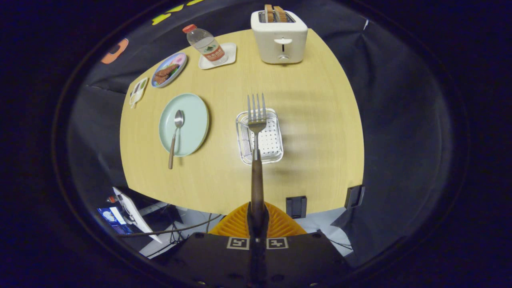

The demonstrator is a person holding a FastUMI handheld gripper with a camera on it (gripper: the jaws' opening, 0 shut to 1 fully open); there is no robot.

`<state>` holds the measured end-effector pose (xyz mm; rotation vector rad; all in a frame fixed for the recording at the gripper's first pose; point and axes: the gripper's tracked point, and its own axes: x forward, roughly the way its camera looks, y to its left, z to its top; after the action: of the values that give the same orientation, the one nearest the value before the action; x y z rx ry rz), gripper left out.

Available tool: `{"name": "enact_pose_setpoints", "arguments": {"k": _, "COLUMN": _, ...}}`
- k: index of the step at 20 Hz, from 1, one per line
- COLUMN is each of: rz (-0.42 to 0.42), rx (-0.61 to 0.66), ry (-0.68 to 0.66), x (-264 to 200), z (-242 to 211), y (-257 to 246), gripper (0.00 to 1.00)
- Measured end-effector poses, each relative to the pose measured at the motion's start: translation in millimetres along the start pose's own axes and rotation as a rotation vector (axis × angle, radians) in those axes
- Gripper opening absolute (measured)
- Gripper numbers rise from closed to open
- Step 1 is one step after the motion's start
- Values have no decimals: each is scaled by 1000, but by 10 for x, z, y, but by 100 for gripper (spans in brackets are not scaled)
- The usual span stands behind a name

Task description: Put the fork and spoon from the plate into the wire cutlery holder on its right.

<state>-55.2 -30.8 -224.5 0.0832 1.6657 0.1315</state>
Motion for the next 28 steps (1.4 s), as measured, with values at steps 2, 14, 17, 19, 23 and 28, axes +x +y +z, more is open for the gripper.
{"name": "enact_pose_setpoints", "arguments": {"k": 2, "rz": 6, "rx": 7, "ry": 16, "x": 30, "z": 6, "y": -15, "gripper": 5}}
{"name": "enact_pose_setpoints", "arguments": {"k": 14, "rz": 74, "rx": 113, "ry": -30, "x": 70, "z": 338, "y": 68, "gripper": 26}}
{"name": "enact_pose_setpoints", "arguments": {"k": 17, "rz": 56, "rx": 83, "ry": -101, "x": -13, "z": 452, "y": 103, "gripper": 55}}
{"name": "enact_pose_setpoints", "arguments": {"k": 19, "rz": 26, "rx": 42, "ry": -194, "x": -87, "z": 576, "y": 138, "gripper": 74}}
{"name": "enact_pose_setpoints", "arguments": {"k": 23, "rz": -3, "rx": -31, "ry": -363, "x": -293, "z": 759, "y": 426, "gripper": 90}}
{"name": "enact_pose_setpoints", "arguments": {"k": 28, "rz": 33, "rx": -105, "ry": -438, "x": -213, "z": 599, "y": 1187, "gripper": 91}}
